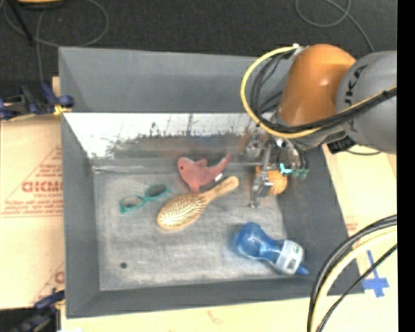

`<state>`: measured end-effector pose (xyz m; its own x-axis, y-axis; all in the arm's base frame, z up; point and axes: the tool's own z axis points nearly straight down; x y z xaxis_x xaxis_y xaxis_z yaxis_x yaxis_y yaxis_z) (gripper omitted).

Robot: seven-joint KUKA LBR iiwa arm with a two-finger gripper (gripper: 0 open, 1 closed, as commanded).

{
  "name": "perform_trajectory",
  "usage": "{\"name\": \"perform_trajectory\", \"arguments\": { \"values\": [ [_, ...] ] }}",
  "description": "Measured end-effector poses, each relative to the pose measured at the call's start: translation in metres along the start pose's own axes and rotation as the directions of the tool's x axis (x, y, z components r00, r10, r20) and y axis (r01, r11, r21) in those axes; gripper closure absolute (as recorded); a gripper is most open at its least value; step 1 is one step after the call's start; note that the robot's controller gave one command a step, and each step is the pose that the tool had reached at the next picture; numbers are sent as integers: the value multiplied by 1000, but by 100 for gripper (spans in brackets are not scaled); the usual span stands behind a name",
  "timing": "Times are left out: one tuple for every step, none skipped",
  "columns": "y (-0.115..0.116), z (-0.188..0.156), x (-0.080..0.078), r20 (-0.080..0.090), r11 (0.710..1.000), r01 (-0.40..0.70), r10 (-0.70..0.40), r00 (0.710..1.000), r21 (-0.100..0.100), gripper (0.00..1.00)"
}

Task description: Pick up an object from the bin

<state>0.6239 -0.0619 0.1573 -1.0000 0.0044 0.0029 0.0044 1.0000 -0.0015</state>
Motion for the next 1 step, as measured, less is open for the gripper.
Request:
{"name": "perform_trajectory", "arguments": {
  "values": [
    [0, -4, -2, 7, 1000, 1, -1, 1000, 1, 0]
  ]
}}
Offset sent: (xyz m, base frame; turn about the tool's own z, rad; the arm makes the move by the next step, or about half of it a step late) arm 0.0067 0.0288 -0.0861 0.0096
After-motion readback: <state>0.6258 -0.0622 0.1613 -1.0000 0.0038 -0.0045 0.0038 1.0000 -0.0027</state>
